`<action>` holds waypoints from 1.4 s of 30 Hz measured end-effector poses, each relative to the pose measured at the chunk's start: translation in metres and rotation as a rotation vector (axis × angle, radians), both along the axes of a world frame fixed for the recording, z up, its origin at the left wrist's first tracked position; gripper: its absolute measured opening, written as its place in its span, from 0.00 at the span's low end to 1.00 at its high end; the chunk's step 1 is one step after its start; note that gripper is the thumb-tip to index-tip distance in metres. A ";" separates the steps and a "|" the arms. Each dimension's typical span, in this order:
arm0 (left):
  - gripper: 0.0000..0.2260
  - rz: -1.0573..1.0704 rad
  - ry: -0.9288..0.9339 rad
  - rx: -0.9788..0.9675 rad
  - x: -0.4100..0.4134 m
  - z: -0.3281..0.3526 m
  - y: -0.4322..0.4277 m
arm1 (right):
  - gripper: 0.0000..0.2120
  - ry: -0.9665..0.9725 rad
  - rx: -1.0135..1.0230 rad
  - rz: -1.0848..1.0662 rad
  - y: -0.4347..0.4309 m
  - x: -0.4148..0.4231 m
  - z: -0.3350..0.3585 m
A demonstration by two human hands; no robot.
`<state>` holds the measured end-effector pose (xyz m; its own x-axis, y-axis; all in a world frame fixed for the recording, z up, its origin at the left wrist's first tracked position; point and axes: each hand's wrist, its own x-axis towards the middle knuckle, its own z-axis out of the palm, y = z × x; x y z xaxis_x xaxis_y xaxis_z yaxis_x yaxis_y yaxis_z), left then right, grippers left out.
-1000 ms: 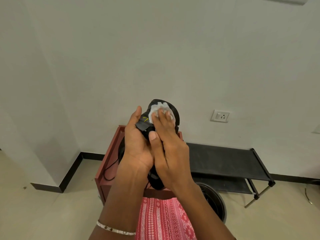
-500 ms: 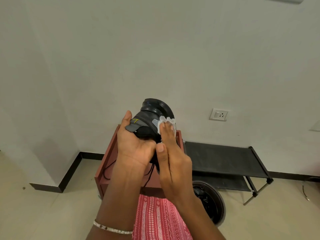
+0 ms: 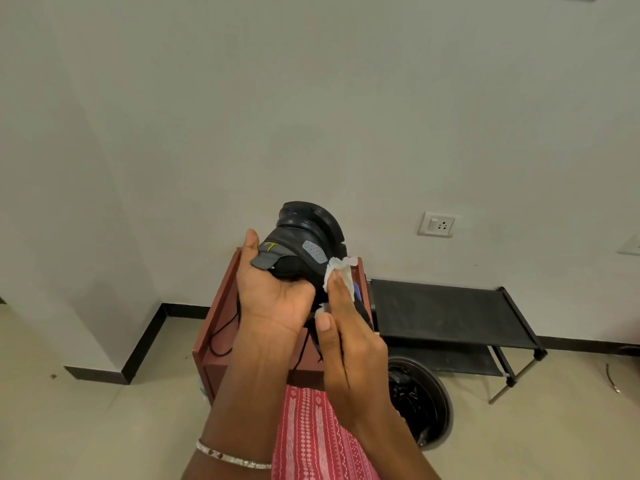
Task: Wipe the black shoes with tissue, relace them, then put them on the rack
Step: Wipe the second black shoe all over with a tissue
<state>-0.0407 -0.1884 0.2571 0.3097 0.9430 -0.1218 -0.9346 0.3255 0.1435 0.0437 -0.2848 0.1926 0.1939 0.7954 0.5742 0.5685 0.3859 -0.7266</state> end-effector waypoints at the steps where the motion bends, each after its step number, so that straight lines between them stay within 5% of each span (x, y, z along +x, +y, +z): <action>1: 0.27 -0.007 0.016 -0.001 0.002 -0.002 -0.001 | 0.27 -0.002 -0.006 -0.003 0.001 -0.001 0.005; 7: 0.27 -0.082 0.211 0.052 0.001 -0.001 -0.007 | 0.23 -0.127 0.085 0.113 0.019 -0.010 0.042; 16: 0.20 0.075 0.010 -0.068 -0.009 -0.004 -0.001 | 0.23 0.054 0.009 0.132 -0.004 -0.003 -0.011; 24: 0.23 -0.068 0.220 0.012 -0.007 -0.010 -0.002 | 0.22 -0.093 0.107 0.189 0.025 -0.015 0.031; 34: 0.19 0.006 -0.026 -0.091 -0.012 -0.004 0.007 | 0.23 0.084 0.026 0.191 0.014 0.004 -0.003; 42: 0.24 -0.118 0.055 -0.021 0.001 -0.010 0.001 | 0.21 -0.013 0.116 0.187 0.048 -0.002 0.039</action>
<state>-0.0392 -0.1878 0.2468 0.4105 0.8976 -0.1610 -0.8807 0.4360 0.1852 0.0416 -0.2364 0.2313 0.0416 0.7452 0.6655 0.4884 0.5659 -0.6642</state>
